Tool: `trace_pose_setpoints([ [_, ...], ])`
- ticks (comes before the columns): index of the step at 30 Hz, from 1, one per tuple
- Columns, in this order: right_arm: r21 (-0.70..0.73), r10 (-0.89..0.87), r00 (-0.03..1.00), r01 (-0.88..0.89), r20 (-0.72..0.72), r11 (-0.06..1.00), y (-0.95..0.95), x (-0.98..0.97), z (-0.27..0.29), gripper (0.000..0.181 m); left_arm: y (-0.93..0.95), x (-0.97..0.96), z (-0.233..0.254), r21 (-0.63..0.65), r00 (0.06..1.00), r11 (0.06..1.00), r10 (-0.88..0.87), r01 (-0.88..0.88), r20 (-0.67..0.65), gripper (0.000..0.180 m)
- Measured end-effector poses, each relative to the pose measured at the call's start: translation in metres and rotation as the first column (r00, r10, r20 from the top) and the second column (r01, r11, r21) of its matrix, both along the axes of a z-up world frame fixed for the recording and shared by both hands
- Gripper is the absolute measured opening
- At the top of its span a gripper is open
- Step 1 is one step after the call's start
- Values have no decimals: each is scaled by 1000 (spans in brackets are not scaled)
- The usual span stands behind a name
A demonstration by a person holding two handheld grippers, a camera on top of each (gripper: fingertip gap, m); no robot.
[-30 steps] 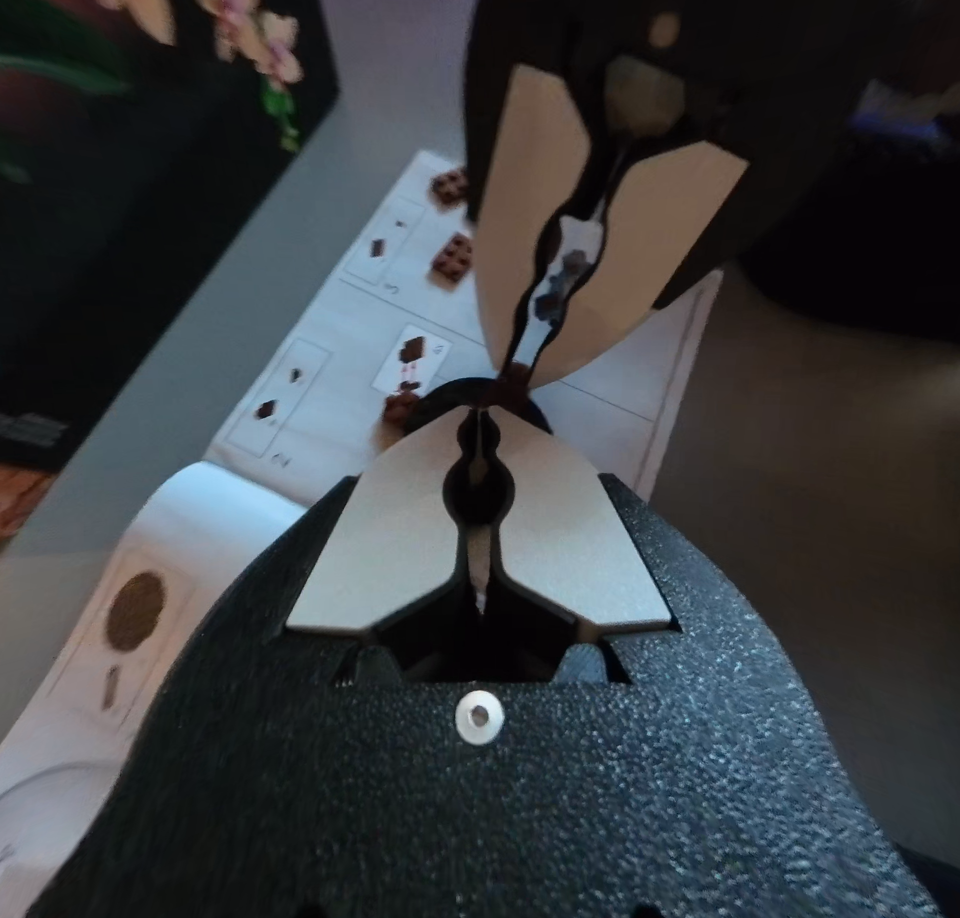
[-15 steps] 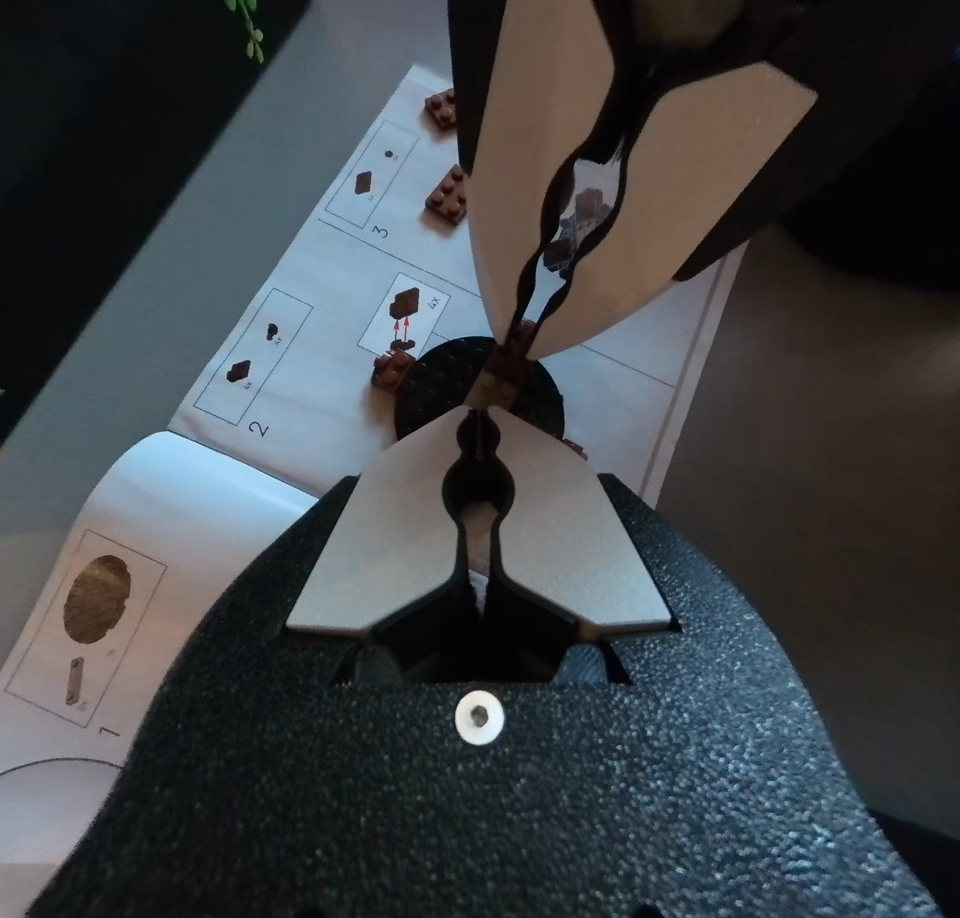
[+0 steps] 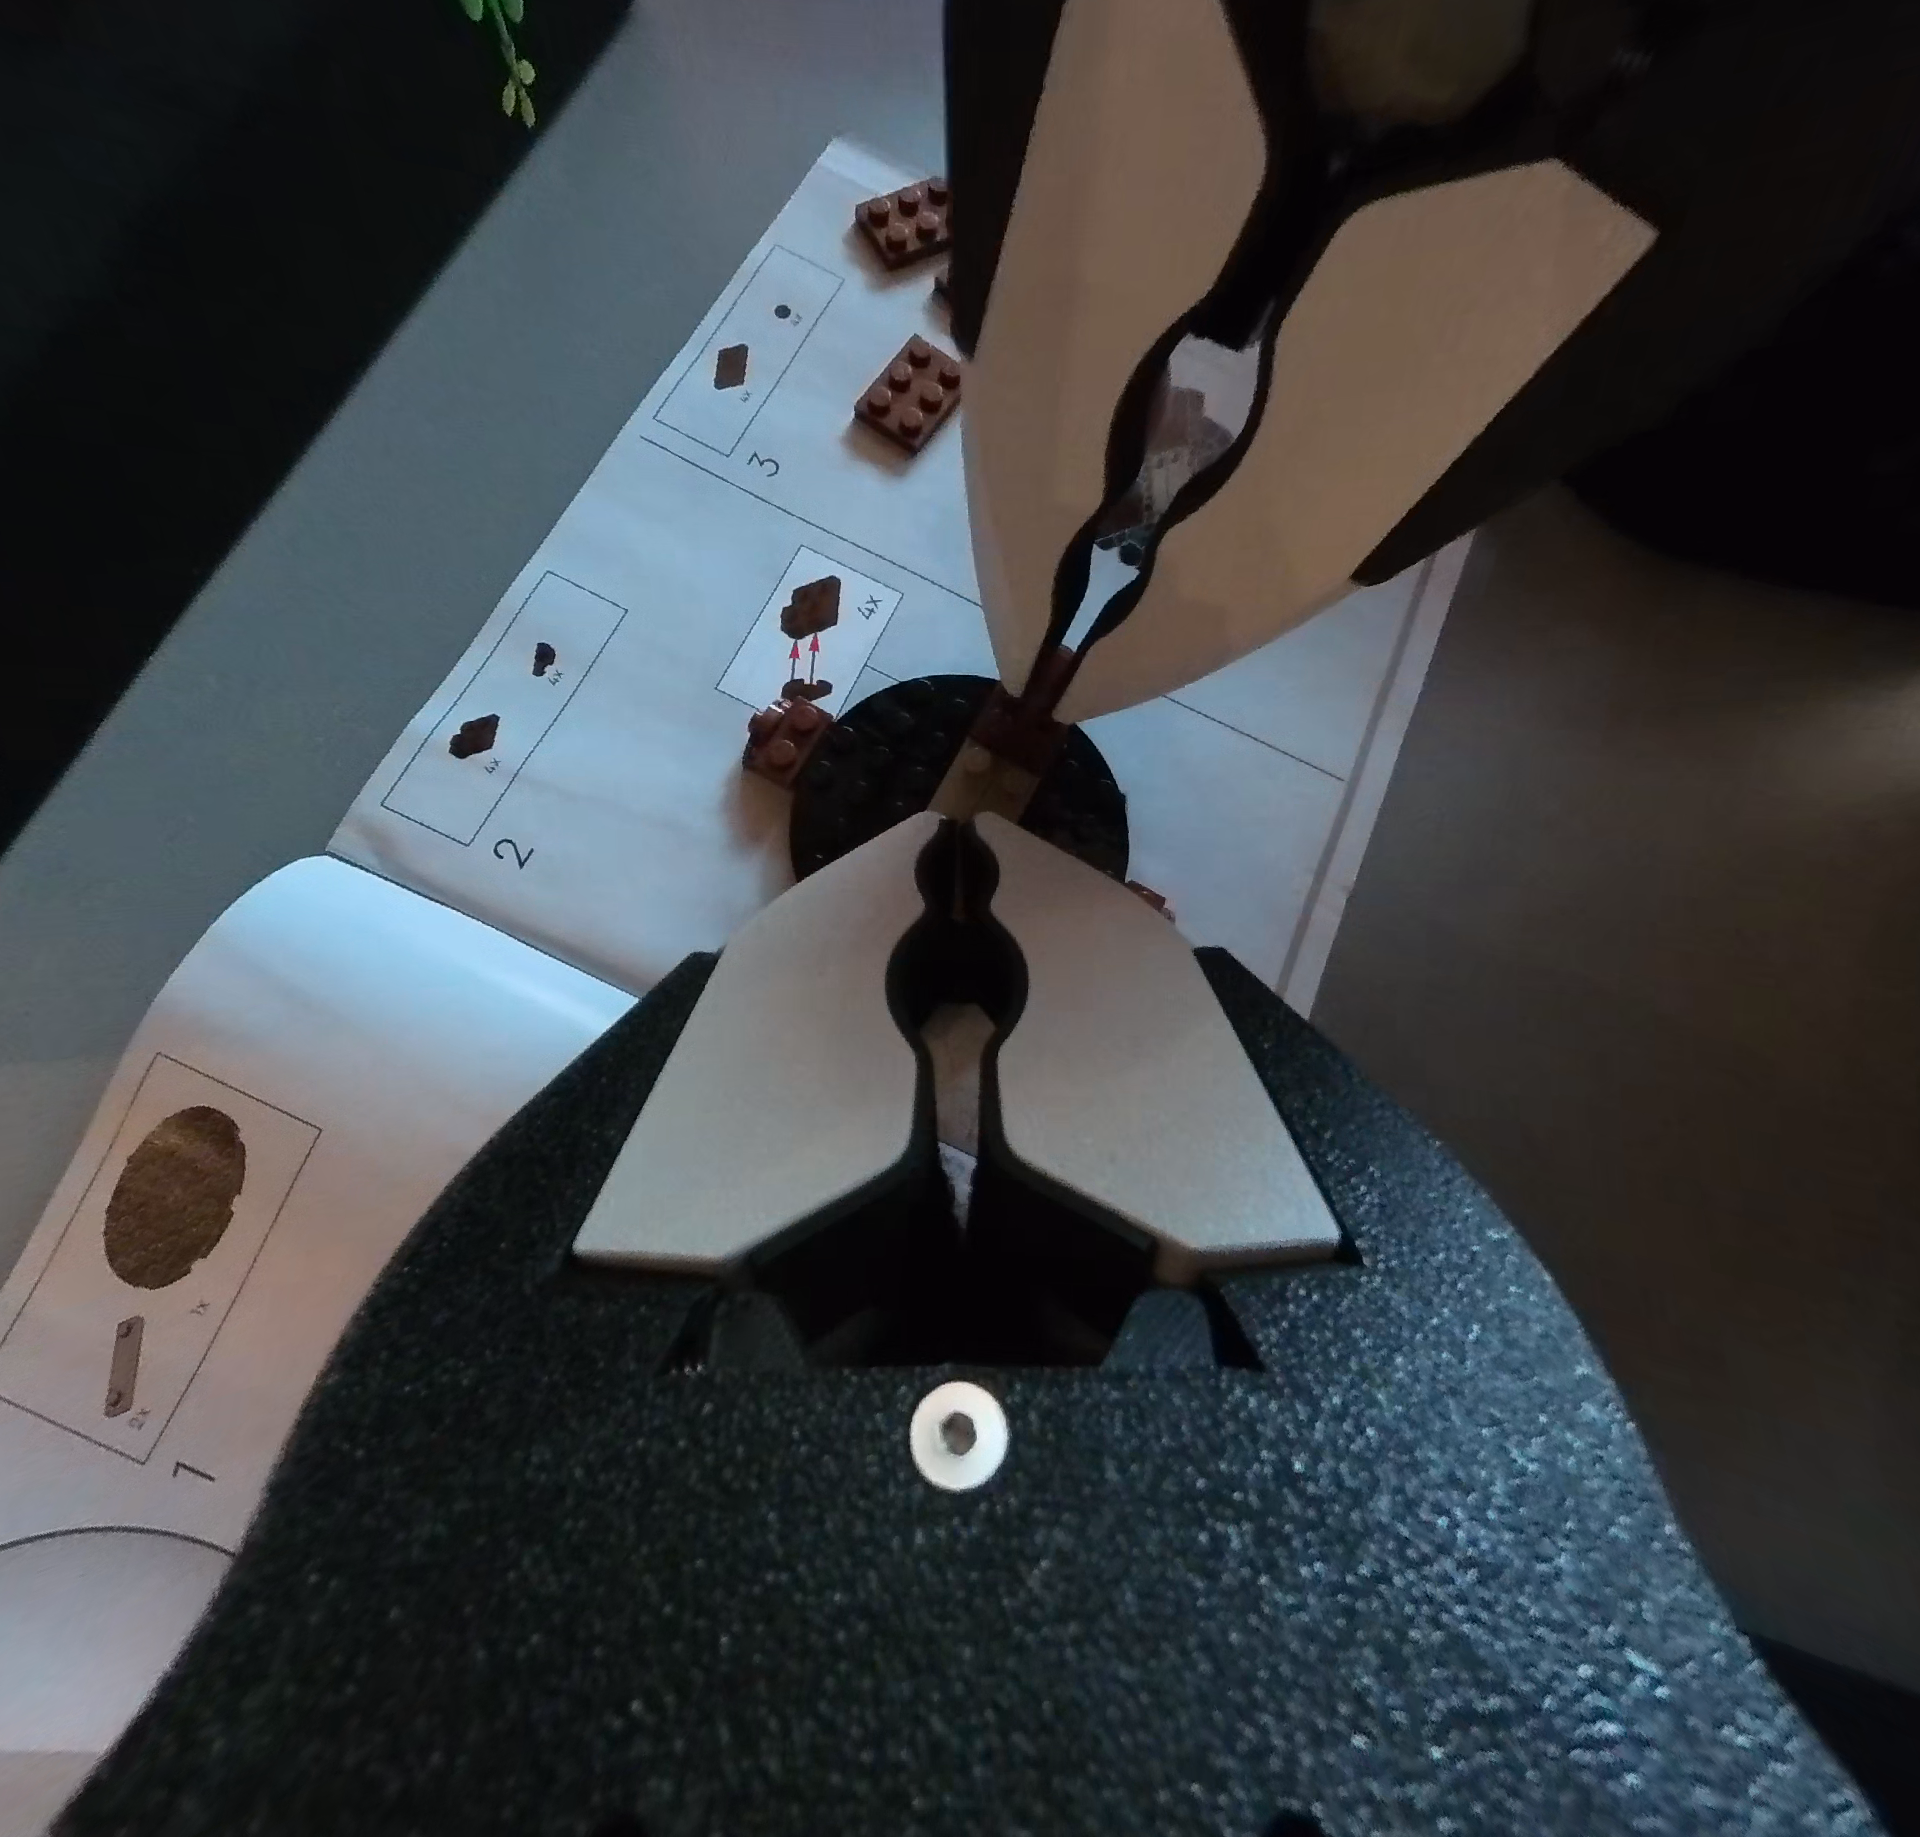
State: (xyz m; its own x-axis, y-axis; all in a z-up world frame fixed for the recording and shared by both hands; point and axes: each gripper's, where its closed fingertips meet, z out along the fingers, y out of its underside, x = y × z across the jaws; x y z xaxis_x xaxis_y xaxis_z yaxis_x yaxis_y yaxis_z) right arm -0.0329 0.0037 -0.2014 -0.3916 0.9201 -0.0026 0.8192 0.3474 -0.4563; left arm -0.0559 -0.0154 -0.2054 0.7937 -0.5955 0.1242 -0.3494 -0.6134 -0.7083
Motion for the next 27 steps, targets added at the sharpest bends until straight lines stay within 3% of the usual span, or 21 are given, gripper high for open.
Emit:
trace_pose_setpoints([
  [15,63,15,999,-17,40,998,0,0,0,1,2,1,-1,2,1000,1000,7,-7,11,0],
  [17,14,28,999,-29,45,999,-2,1,1,11,2,1,0,5,1000,1000,6,-6,6,0],
  [21,-24,-1,998,-1,-66,1000,5,-5,14,15,2,2,0,14,1000,1000,4,-4,0,0],
  [27,-13,16,993,-18,-117,1000,6,3,14,18,2,2,0,18,1000,1000,-3,3,-5,0],
])
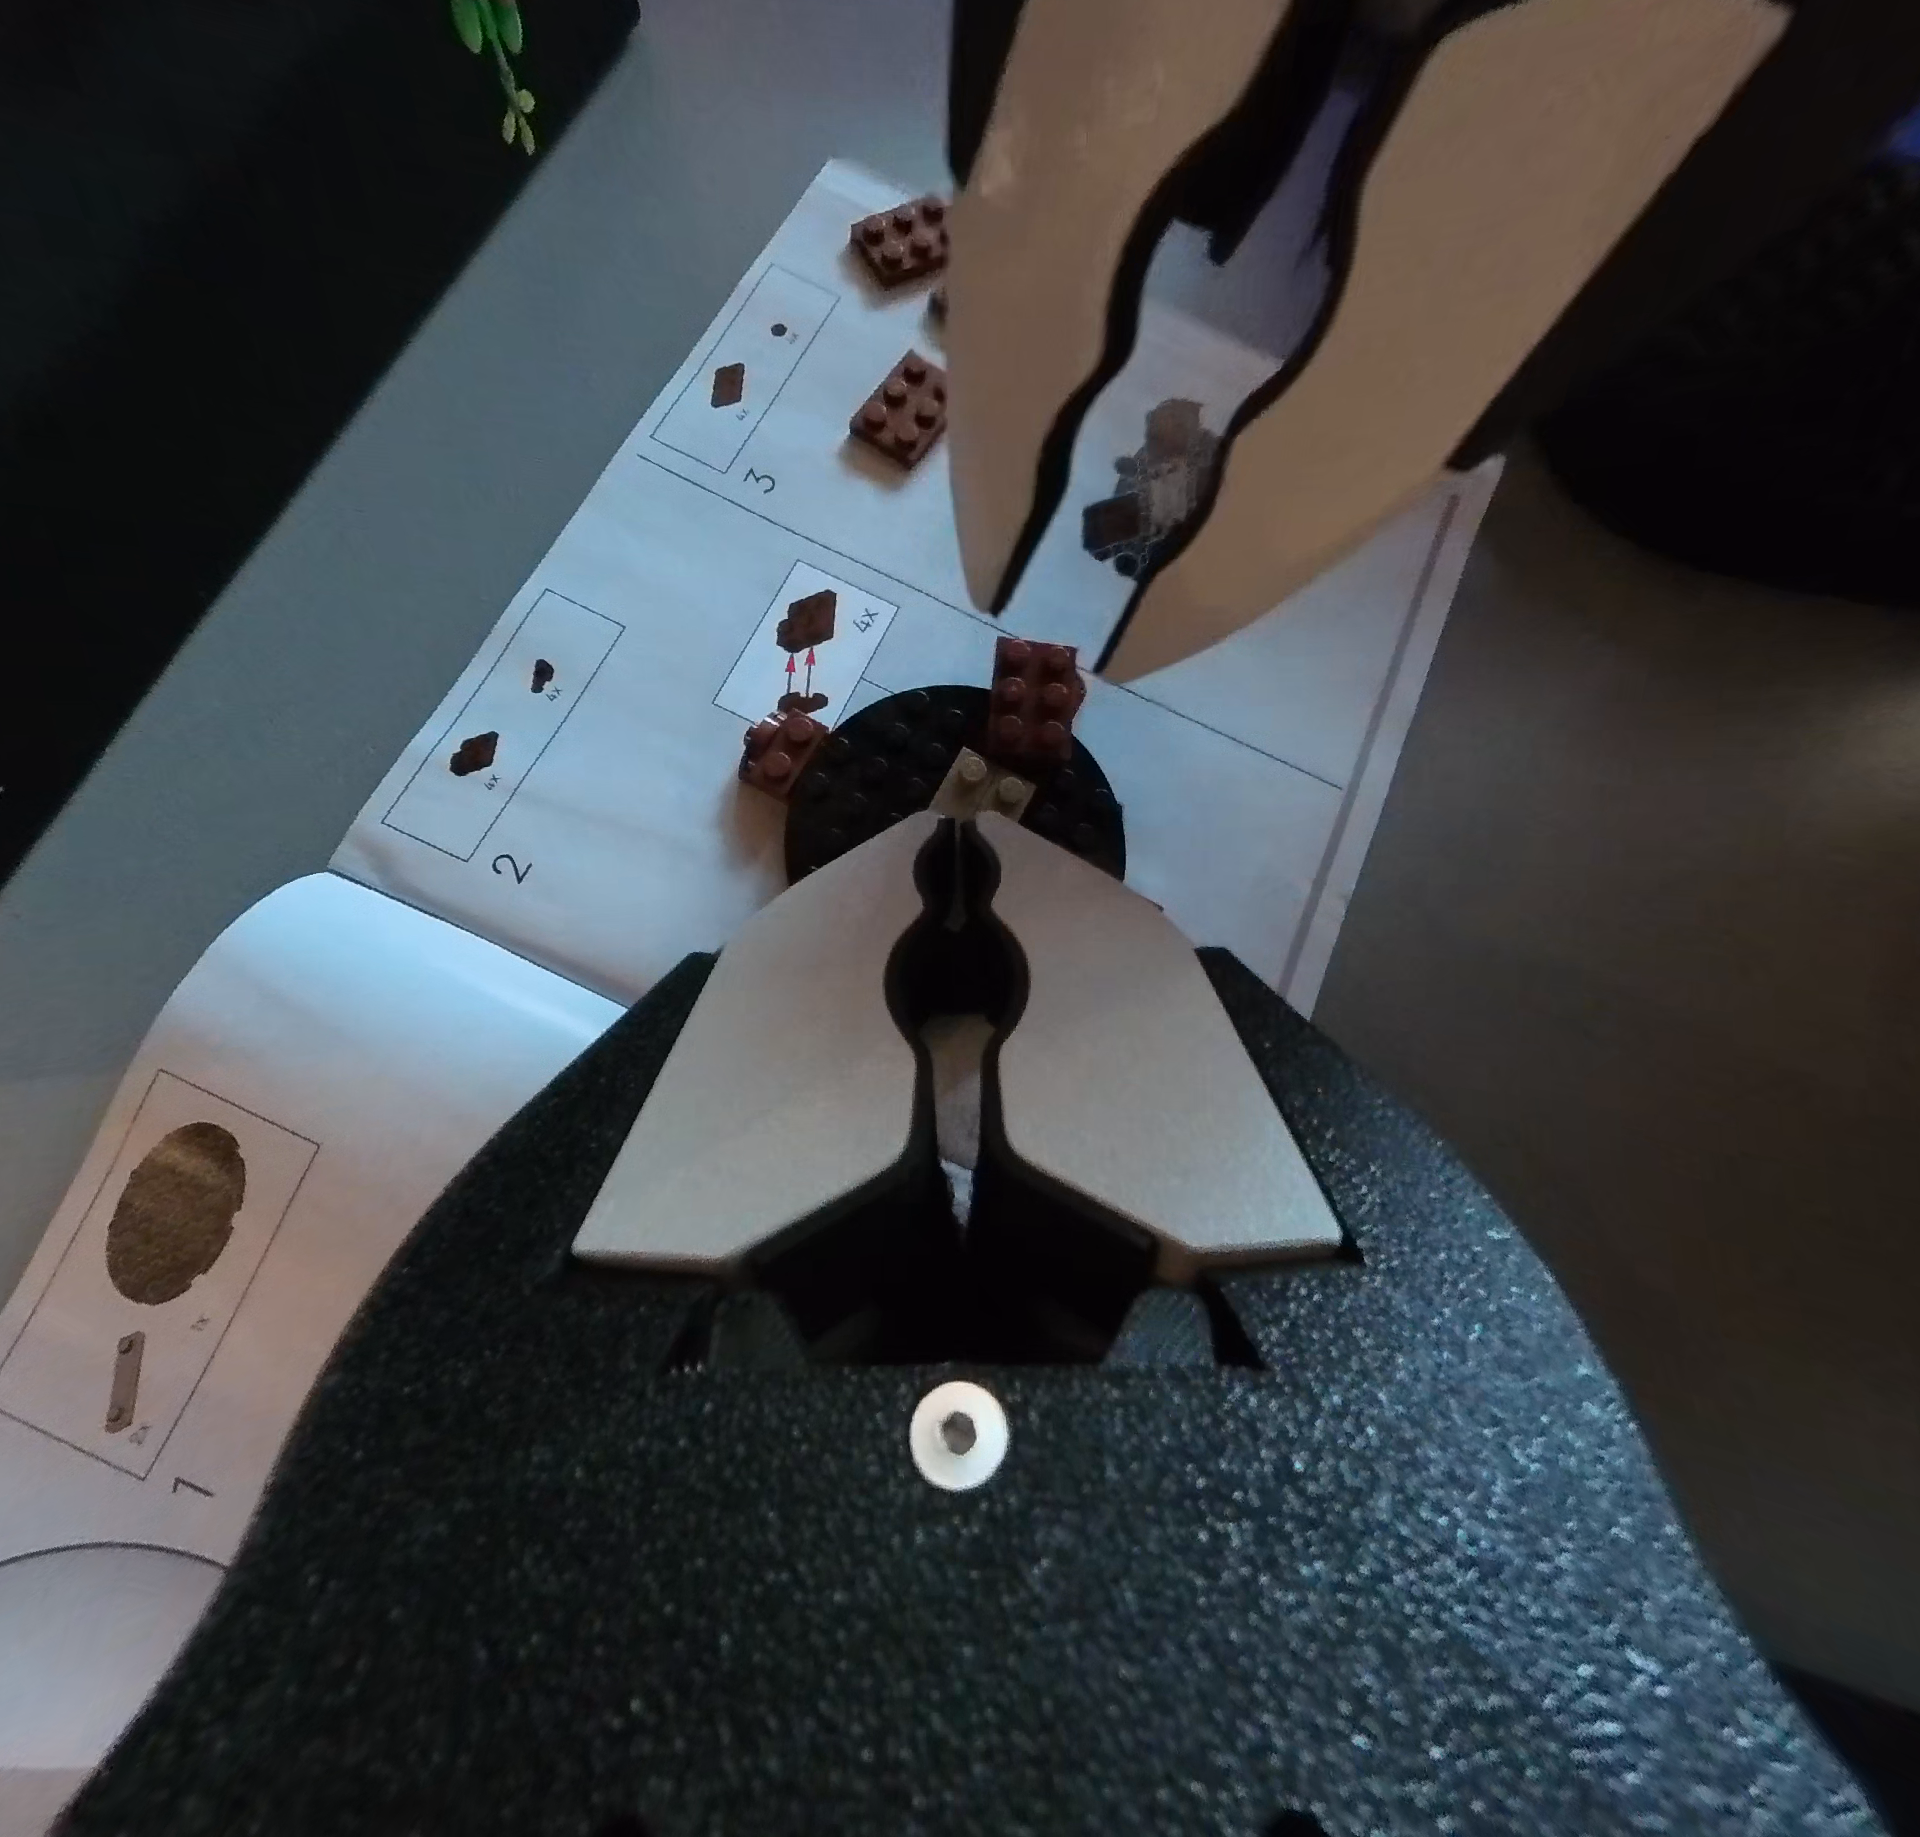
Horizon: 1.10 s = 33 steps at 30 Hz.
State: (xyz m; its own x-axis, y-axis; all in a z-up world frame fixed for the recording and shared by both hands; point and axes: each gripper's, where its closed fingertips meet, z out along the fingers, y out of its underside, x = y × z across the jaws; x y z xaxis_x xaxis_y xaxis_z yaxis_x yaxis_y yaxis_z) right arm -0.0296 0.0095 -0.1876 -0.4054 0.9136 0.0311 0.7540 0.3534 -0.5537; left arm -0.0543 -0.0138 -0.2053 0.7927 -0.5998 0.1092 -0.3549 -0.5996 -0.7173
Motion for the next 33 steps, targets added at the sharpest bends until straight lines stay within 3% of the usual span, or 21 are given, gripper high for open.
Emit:
trace_pose_setpoints([
  [7,120,44,999,-47,27,992,3,-2,-15,21,0,0,0,4,1000,1000,-1,1,5,0],
  [16,14,-60,994,59,87,998,-1,2,-16,13,0,0,0,0,1000,1000,0,0,21,0],
  [23,52,-207,970,202,126,978,-1,1,-16,13,0,1,0,-2,1000,1000,5,-5,26,0],
  [28,62,-165,980,159,112,985,-5,2,-13,19,0,1,0,0,1000,1000,2,-2,22,0],
  [33,-29,-93,992,96,87,995,-9,2,-5,29,0,1,0,0,1000,1000,-1,1,25,1],
])
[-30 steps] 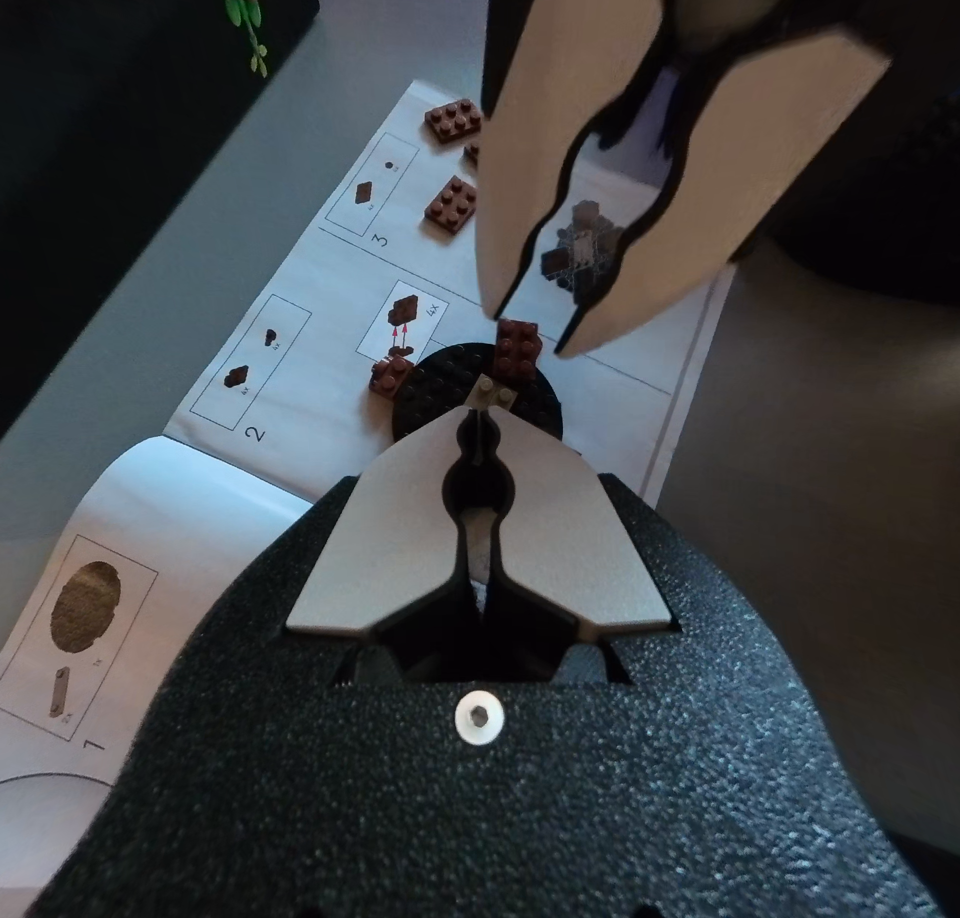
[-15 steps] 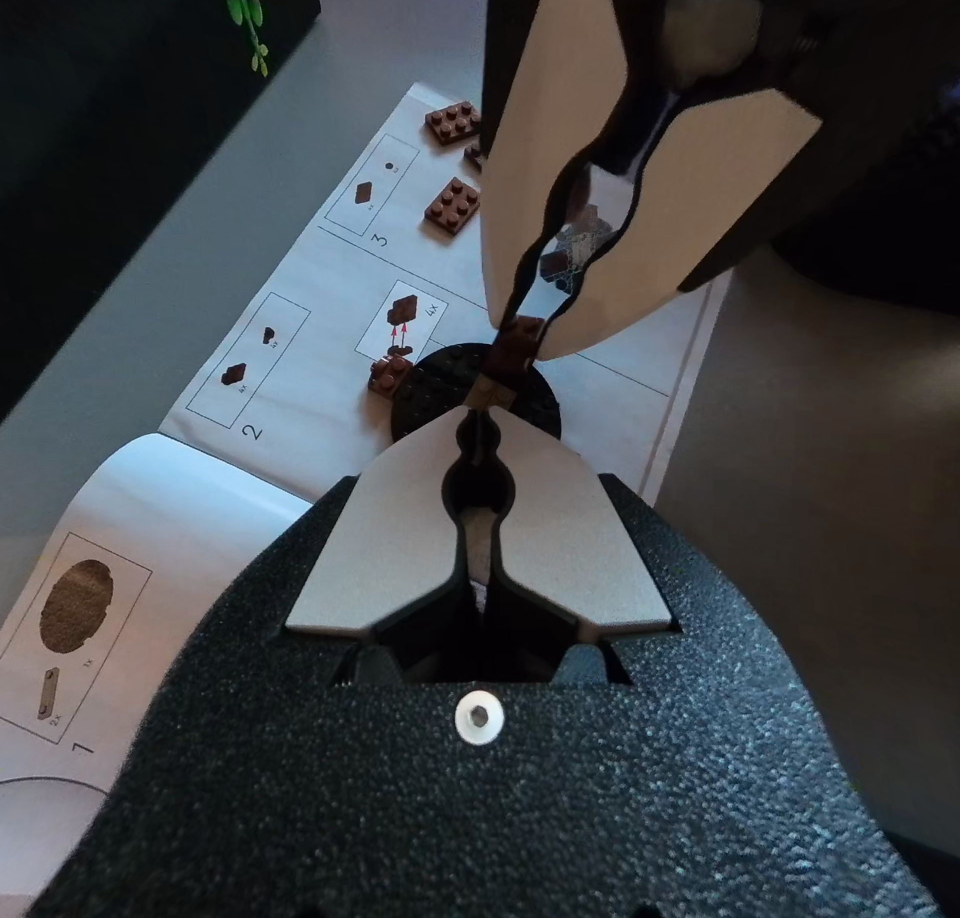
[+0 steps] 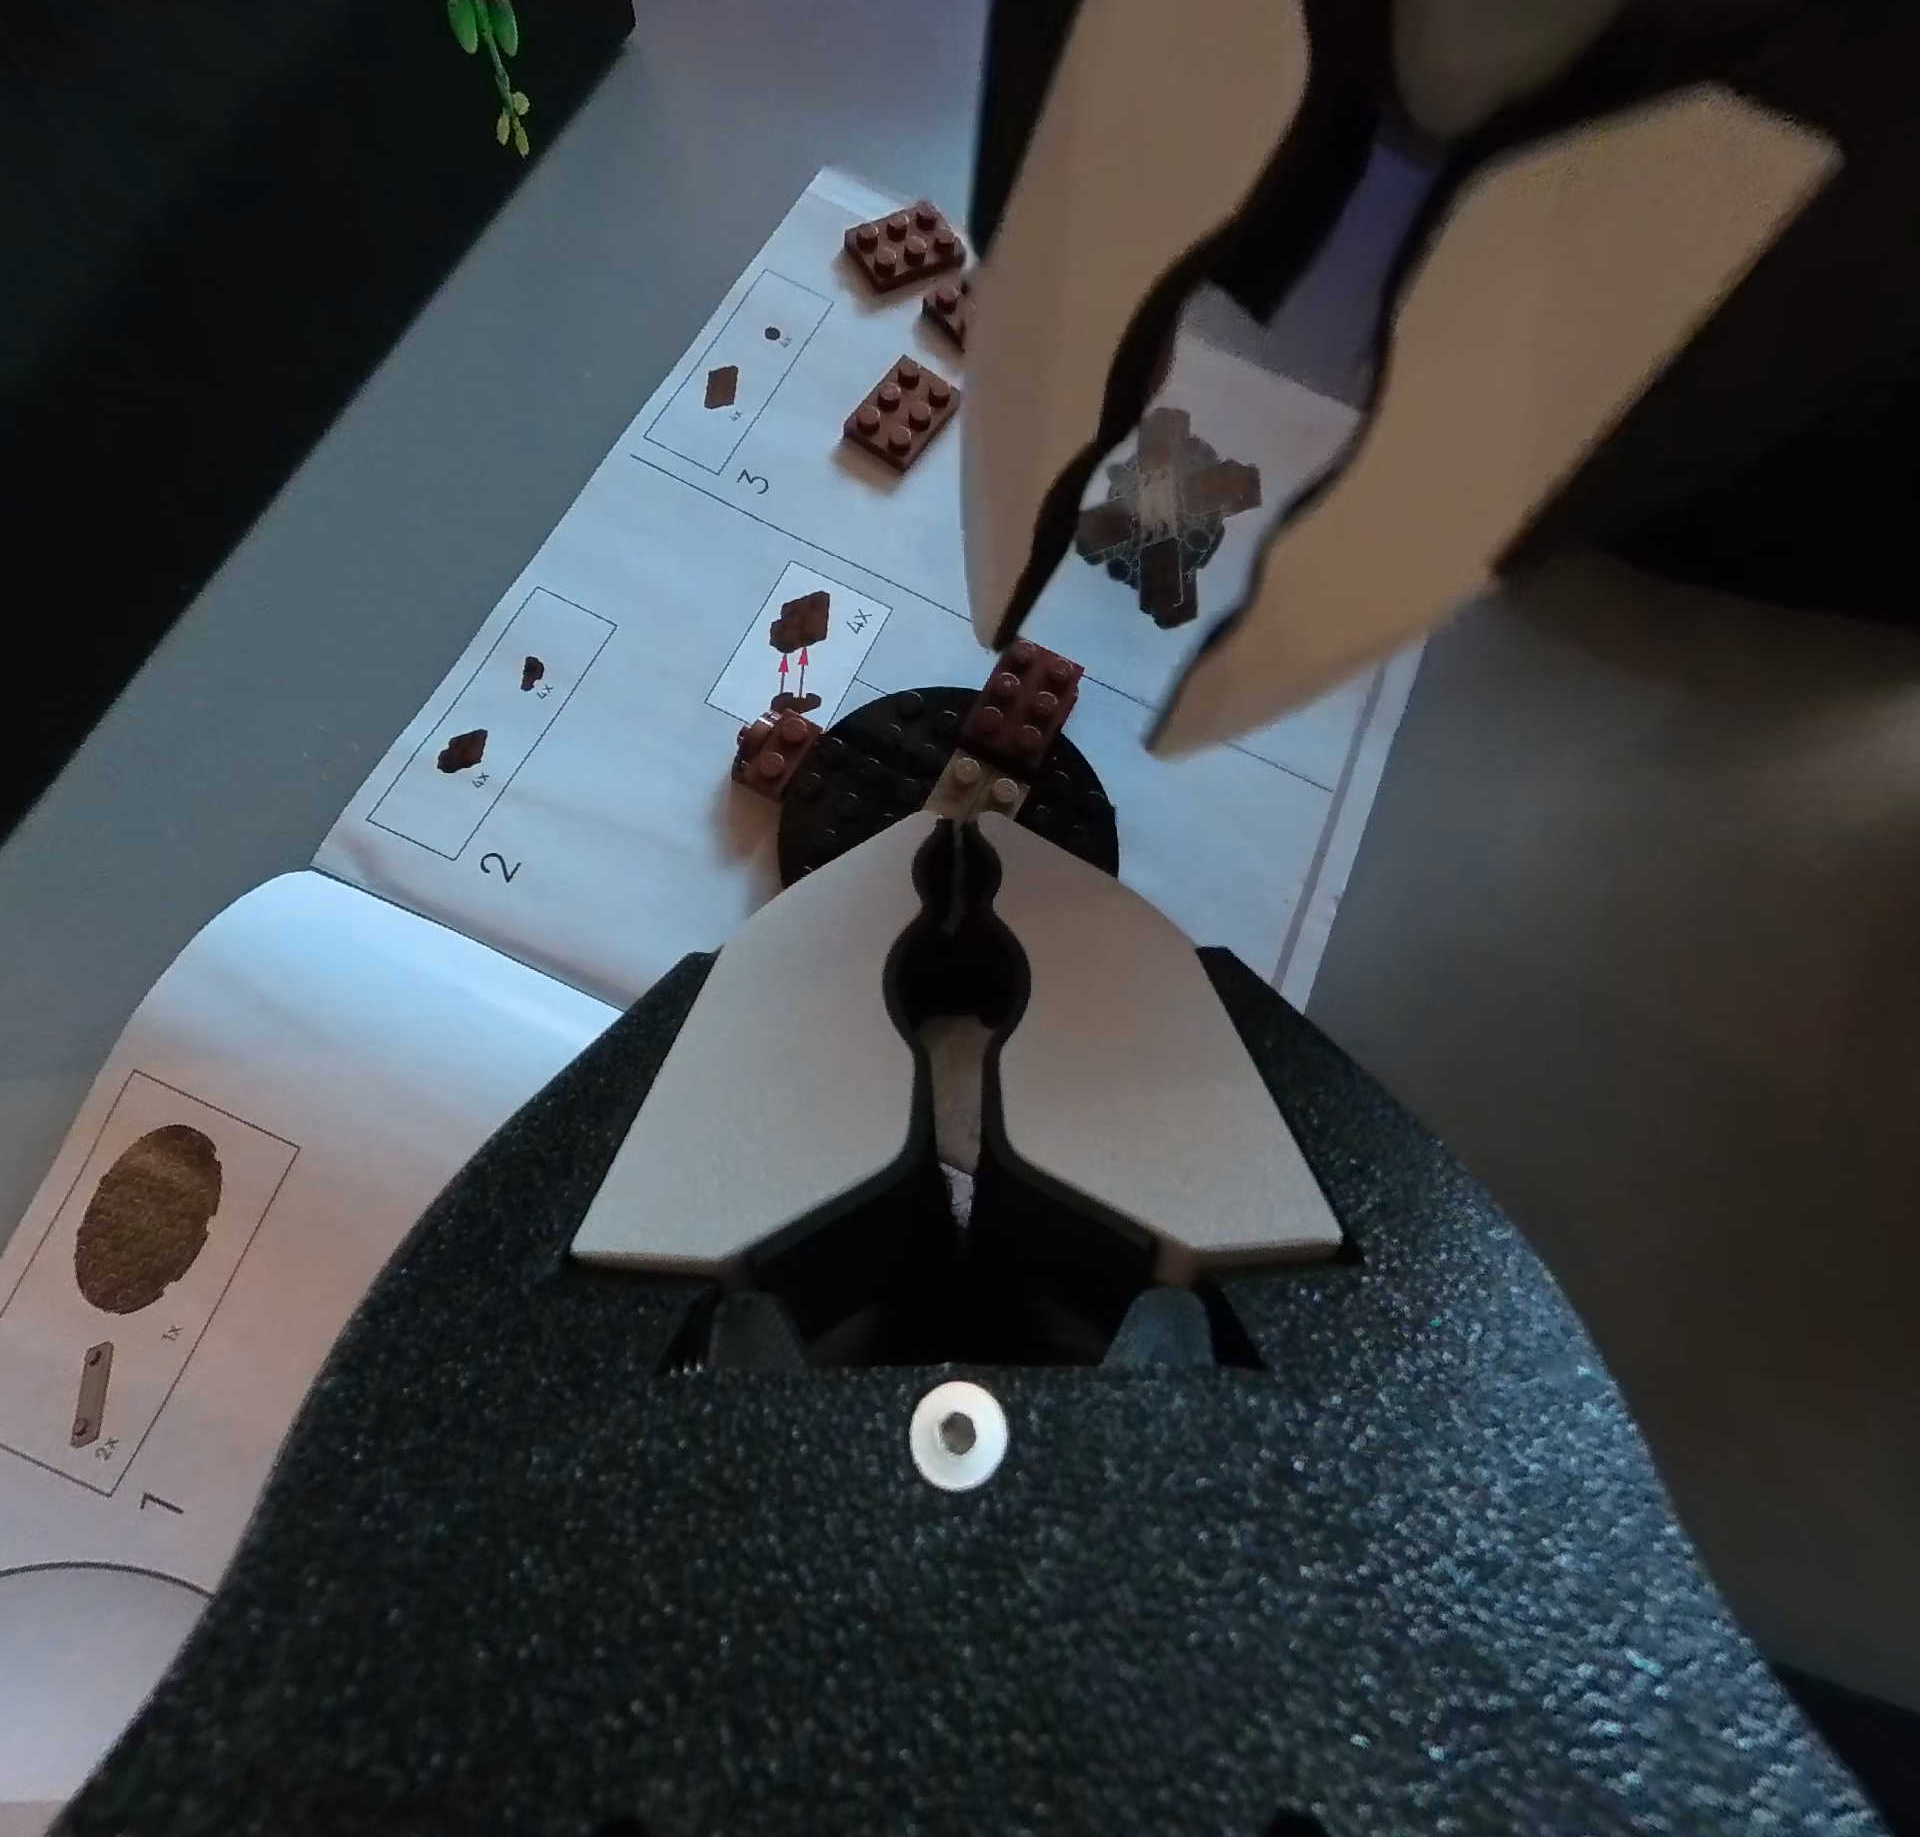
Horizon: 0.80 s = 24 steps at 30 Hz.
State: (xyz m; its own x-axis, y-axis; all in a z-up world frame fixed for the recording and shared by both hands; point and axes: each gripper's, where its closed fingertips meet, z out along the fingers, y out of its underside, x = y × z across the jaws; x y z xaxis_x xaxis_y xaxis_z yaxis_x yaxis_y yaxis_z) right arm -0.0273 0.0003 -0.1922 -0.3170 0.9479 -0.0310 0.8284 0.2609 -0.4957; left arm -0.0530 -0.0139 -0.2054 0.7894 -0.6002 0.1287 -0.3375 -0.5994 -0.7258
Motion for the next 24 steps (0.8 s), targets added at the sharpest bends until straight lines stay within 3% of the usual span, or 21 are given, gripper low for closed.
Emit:
trace_pose_setpoints([
  [2,-9,52,998,-53,-28,999,2,-2,1,21,0,0,0,1,1000,1000,-1,1,0,1],
  [9,-49,121,993,-121,0,991,8,-1,-11,24,-1,0,0,1,1000,1000,-2,2,9,1],
  [12,-32,124,992,-124,-2,992,8,-1,-14,16,-1,0,0,1,1000,1000,-2,2,9,0],
  [24,-10,131,991,-130,7,991,6,-2,-15,16,0,1,0,0,1000,1000,-4,4,11,0],
])
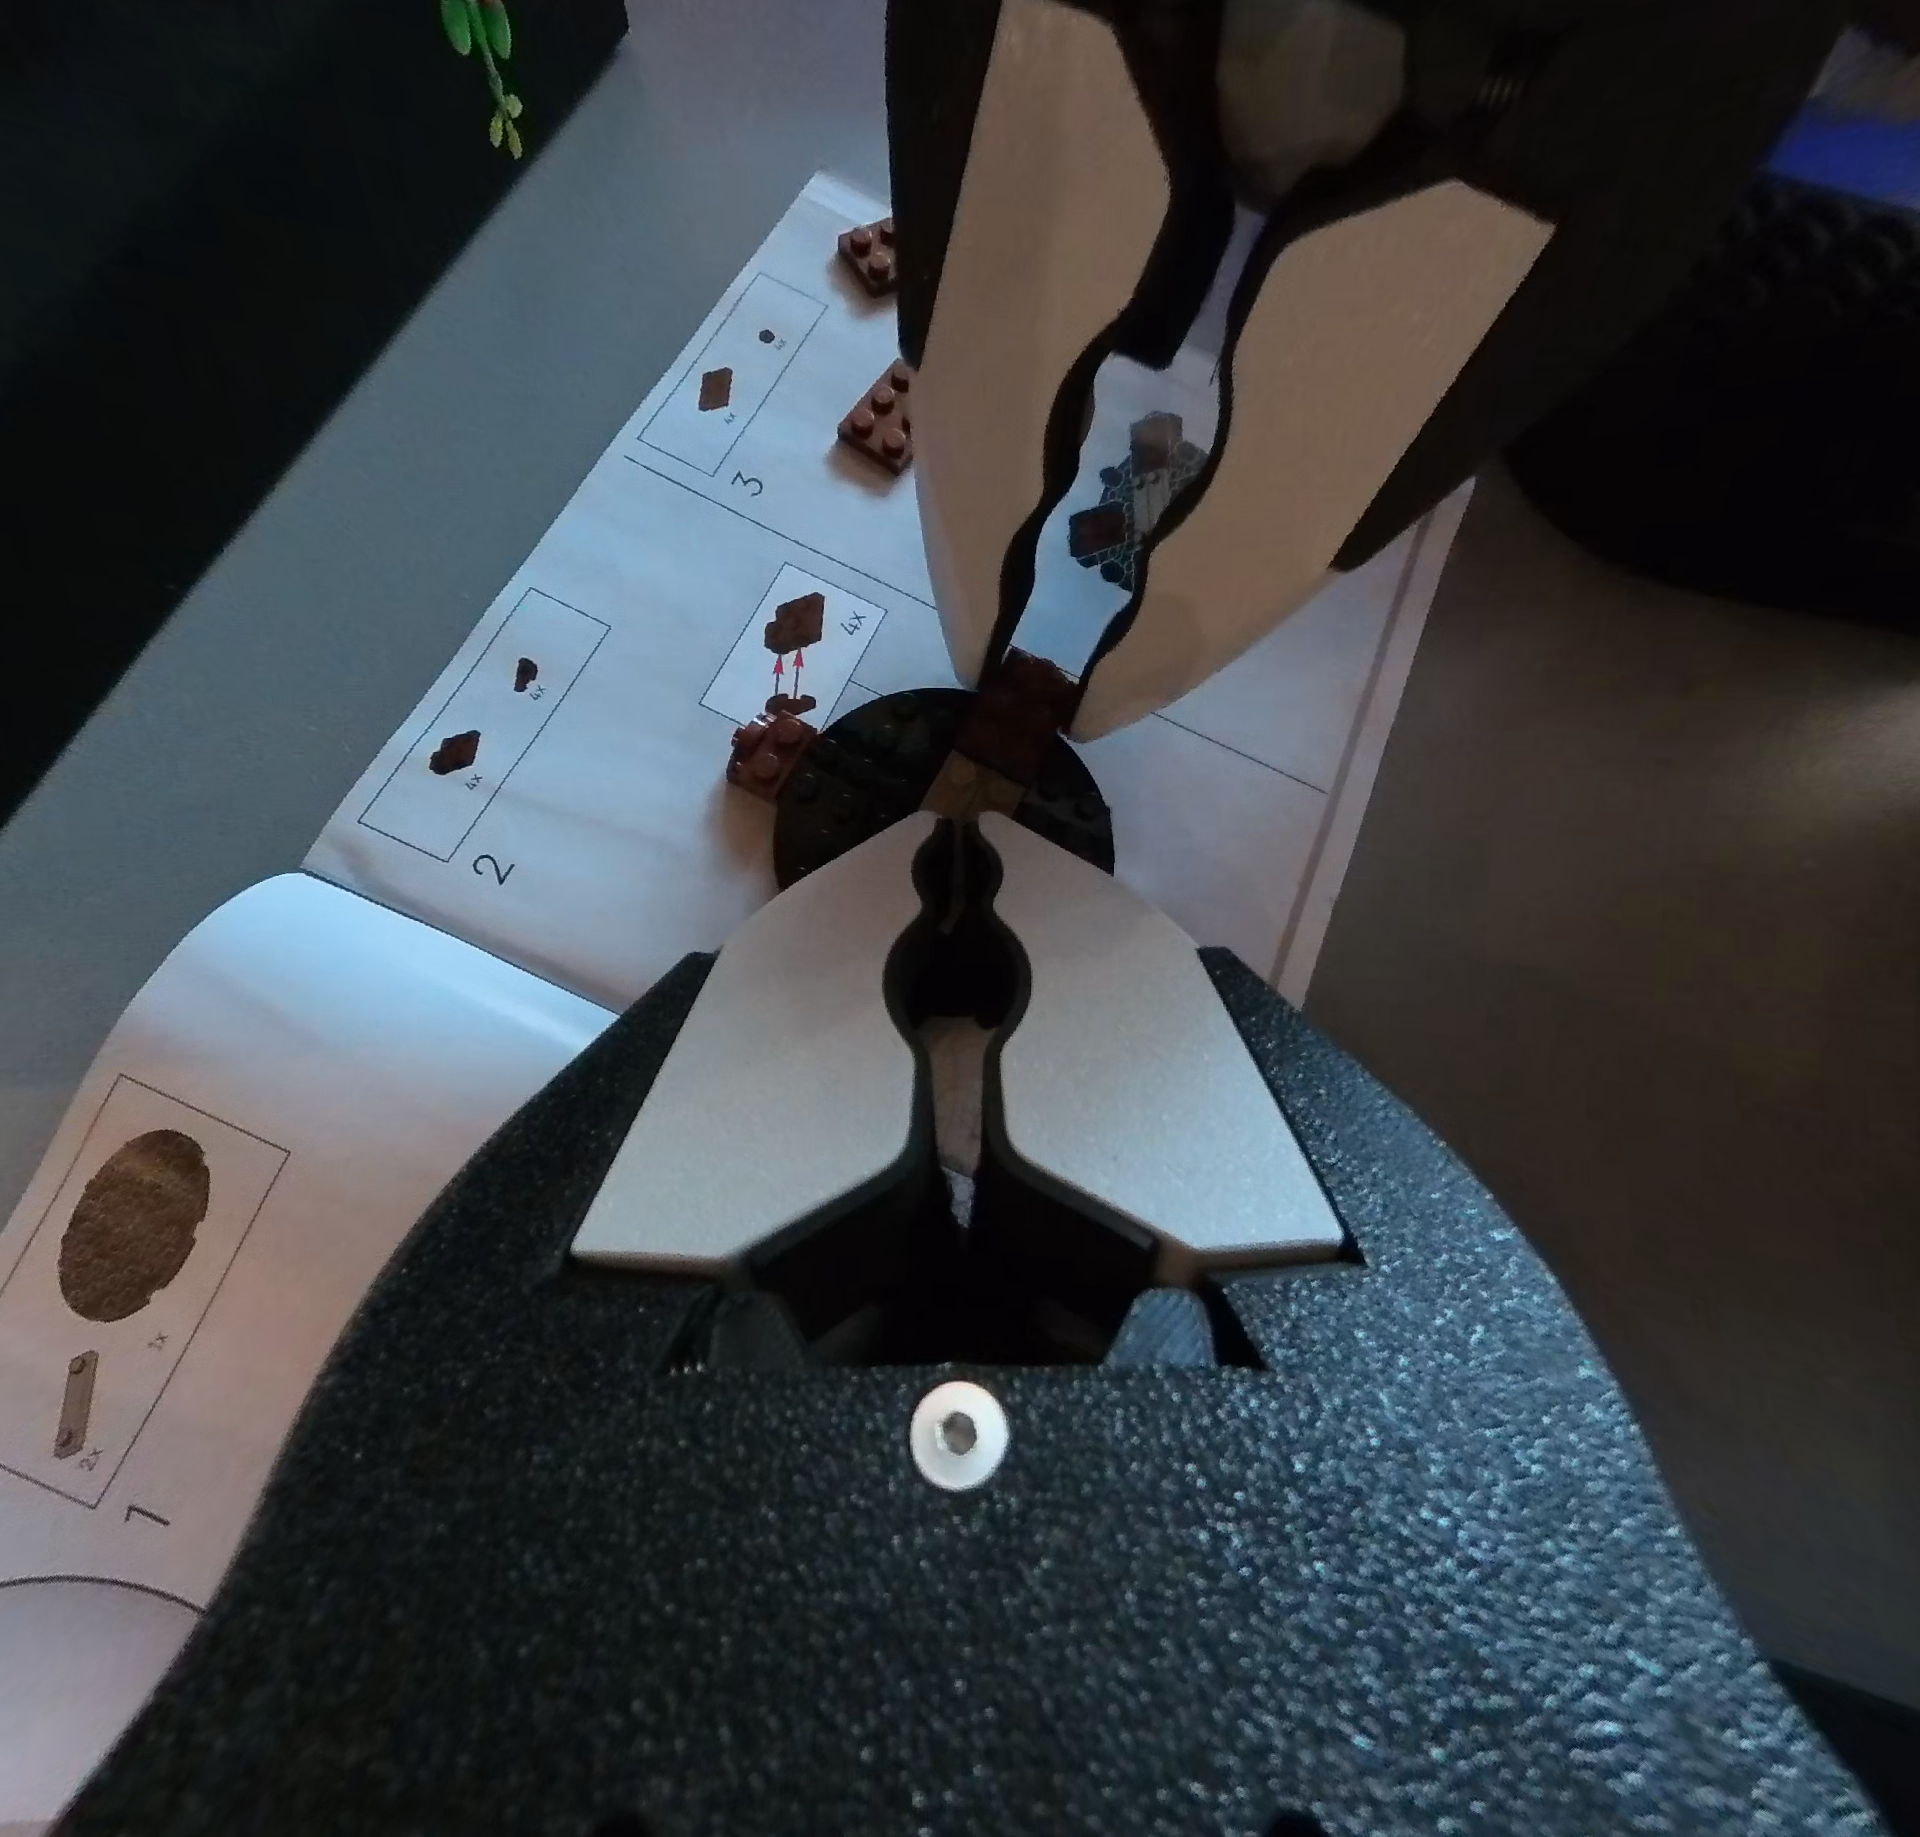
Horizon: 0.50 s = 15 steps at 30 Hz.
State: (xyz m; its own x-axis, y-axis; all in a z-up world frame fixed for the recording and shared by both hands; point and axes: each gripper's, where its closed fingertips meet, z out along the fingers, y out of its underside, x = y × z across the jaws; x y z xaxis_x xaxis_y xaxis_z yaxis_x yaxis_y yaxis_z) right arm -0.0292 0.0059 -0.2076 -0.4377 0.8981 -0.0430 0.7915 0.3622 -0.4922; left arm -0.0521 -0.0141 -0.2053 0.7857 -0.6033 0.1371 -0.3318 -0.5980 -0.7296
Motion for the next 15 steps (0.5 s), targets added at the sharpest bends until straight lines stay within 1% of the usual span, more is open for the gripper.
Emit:
trace_pose_setpoints([
  [7,13,3,1000,-3,17,1000,0,1,-1,16,0,0,0,0,1000,1000,0,0,4,0],
  [12,-5,0,999,0,41,1000,0,1,-1,16,0,0,0,-1,1000,1000,-1,1,2,0],
  [15,0,-10,999,10,48,1000,2,2,-2,21,0,0,0,-1,1000,1000,-1,1,2,1],
])
